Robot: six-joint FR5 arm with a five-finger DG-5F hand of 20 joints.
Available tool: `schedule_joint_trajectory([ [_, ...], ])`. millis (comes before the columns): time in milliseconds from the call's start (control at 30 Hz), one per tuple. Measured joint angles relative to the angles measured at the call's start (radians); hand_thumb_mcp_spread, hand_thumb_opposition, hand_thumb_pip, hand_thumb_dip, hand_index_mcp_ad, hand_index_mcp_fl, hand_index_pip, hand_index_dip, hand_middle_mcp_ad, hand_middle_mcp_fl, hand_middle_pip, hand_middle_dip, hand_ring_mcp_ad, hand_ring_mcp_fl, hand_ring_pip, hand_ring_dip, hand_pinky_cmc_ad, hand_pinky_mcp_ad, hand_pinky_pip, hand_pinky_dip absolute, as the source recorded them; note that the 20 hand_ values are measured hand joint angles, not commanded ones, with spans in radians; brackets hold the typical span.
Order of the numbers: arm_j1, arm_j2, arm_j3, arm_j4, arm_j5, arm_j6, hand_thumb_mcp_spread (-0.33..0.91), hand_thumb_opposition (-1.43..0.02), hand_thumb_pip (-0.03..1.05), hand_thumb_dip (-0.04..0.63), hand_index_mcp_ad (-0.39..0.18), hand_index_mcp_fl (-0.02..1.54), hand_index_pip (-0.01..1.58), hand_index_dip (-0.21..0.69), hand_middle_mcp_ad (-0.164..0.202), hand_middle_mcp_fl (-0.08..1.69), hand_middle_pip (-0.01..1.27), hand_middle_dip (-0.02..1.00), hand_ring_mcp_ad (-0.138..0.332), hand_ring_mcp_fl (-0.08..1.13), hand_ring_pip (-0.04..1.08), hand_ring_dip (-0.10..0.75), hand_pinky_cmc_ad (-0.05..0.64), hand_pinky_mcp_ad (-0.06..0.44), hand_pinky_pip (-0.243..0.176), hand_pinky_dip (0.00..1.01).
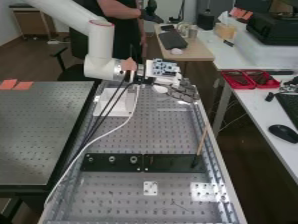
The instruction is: Grab the drill bit and place it in the clear container
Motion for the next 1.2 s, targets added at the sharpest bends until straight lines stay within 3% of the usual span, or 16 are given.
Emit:
schedule_joint_trajectory([
  [167,-0.004,0.003,0.001,-0.004,-0.004,-0.001,0.57,-0.84,0.29,0.244,-0.169,0.57,0.16,0.372,0.077,0.23,0.13,0.2,0.204,0.05,0.11,0.007,0.34,0.166,-0.093,0.18],
  [333,-0.009,0.015,-0.003,-0.01,-0.009,-0.002,0.56,-0.8,0.29,0.244,-0.155,0.56,0.13,0.368,0.075,0.22,0.13,0.2,0.204,0.05,0.11,0.007,0.339,0.164,-0.093,0.18],
  [533,-0.042,0.079,-0.038,-0.016,-0.028,-0.034,0.56,-0.79,0.29,0.244,-0.152,0.49,0.1,0.372,0.077,0.22,0.13,0.2,0.202,0.03,0.1,0.007,0.312,0.168,-0.093,0.18],
  [1000,-0.179,0.352,-0.158,-0.043,-0.052,-0.236,0.52,-0.74,0.26,0.241,-0.12,0.49,0.09,0.372,0.077,0.23,0.13,0.2,0.202,0.03,0.1,0.007,0.316,0.168,-0.093,0.18],
  [1200,-0.198,0.436,-0.174,-0.073,-0.063,-0.333,0.44,-0.72,0.2,0.195,-0.108,0.52,0.07,0.37,0.075,0.24,0.13,0.2,0.202,0.03,0.1,0.01,0.316,0.164,-0.093,0.18],
])
